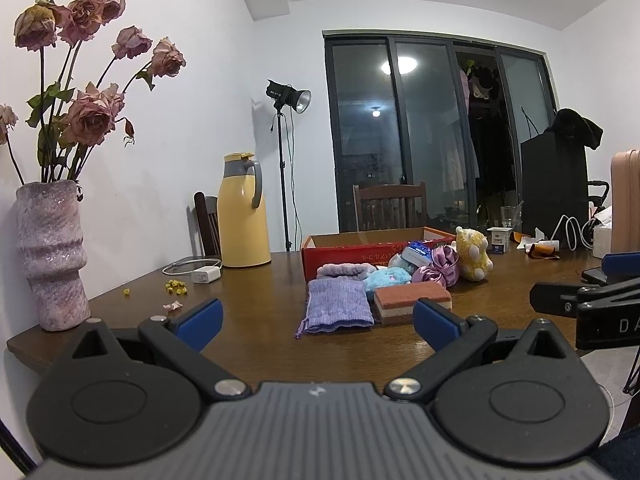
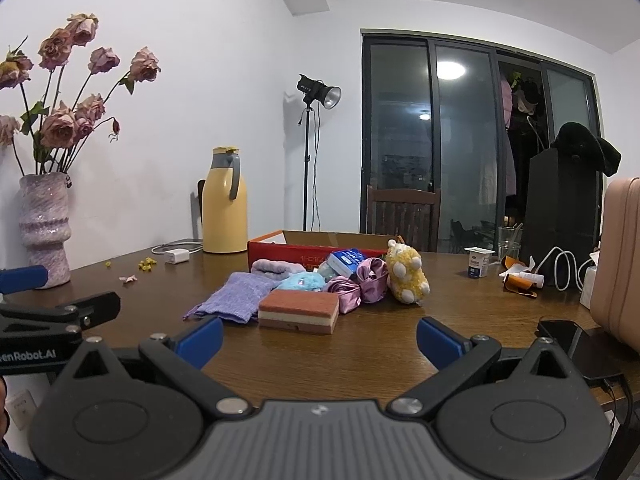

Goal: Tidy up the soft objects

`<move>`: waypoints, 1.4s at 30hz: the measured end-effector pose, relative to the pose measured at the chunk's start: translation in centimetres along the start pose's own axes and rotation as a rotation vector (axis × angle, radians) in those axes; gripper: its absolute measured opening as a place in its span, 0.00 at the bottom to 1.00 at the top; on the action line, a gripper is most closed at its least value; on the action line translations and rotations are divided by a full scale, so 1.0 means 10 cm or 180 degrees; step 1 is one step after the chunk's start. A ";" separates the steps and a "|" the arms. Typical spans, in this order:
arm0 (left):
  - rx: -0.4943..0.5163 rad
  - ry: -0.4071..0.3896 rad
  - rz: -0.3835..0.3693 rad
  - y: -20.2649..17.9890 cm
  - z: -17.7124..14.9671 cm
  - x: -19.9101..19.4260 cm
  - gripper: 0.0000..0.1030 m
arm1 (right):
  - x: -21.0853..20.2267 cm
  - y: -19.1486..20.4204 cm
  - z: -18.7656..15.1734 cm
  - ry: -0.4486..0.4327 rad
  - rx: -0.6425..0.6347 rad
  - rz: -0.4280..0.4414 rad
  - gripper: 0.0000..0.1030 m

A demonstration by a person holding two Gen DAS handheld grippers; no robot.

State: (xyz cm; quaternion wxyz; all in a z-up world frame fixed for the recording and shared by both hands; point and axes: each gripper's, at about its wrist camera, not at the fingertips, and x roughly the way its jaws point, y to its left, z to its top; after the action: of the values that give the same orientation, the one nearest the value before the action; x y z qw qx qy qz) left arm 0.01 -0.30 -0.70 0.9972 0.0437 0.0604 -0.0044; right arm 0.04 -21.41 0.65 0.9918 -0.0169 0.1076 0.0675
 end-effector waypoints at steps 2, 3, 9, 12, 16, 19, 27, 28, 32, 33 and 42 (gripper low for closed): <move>-0.0010 0.0014 -0.0004 0.00 0.01 0.00 1.00 | 0.01 -0.01 -0.01 0.0024 0.0014 -0.0018 1.00; -0.0006 0.0005 0.0002 0.00 0.01 0.00 1.00 | 0.00 -0.02 0.00 0.0023 0.0020 -0.0022 1.00; 0.0011 -0.0025 0.0013 -0.02 0.01 -0.01 1.00 | 0.00 -0.02 0.00 0.0001 0.0013 -0.0025 1.00; 0.0005 -0.0024 0.0013 -0.01 0.01 -0.01 1.00 | 0.00 -0.03 -0.01 0.0023 0.0024 -0.0042 1.00; 0.0004 -0.0018 0.0007 -0.01 0.01 -0.01 1.00 | 0.00 -0.04 0.00 0.0020 0.0032 -0.0048 1.00; 0.0008 -0.0012 0.0009 -0.02 0.01 -0.01 1.00 | 0.00 -0.05 -0.01 0.0019 0.0022 -0.0035 1.00; 0.0198 -0.0123 0.0090 -0.02 0.13 0.21 1.00 | 0.15 -0.18 0.04 0.0013 0.0083 -0.0118 1.00; 0.0175 -0.0159 0.0106 0.00 0.16 0.25 1.00 | 0.19 -0.21 0.05 0.0022 0.0102 -0.0141 1.00; 0.0157 -0.0239 0.0113 0.03 0.21 0.33 1.00 | 0.31 -0.35 0.09 0.0014 0.0207 -0.0248 1.00; 0.0145 -0.0225 0.0109 0.04 0.21 0.33 1.00 | 0.31 -0.37 0.10 0.0001 0.0235 -0.0265 1.00; 0.0106 0.0038 -0.0044 0.02 0.12 0.37 1.00 | 0.28 -0.36 0.06 -0.0009 0.0202 -0.0239 1.00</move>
State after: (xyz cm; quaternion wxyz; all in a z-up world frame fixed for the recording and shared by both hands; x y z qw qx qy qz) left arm 3.85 -0.25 0.01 0.9959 0.0599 0.0665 -0.0121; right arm 3.35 -24.64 0.72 0.9938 0.0106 0.1076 0.0268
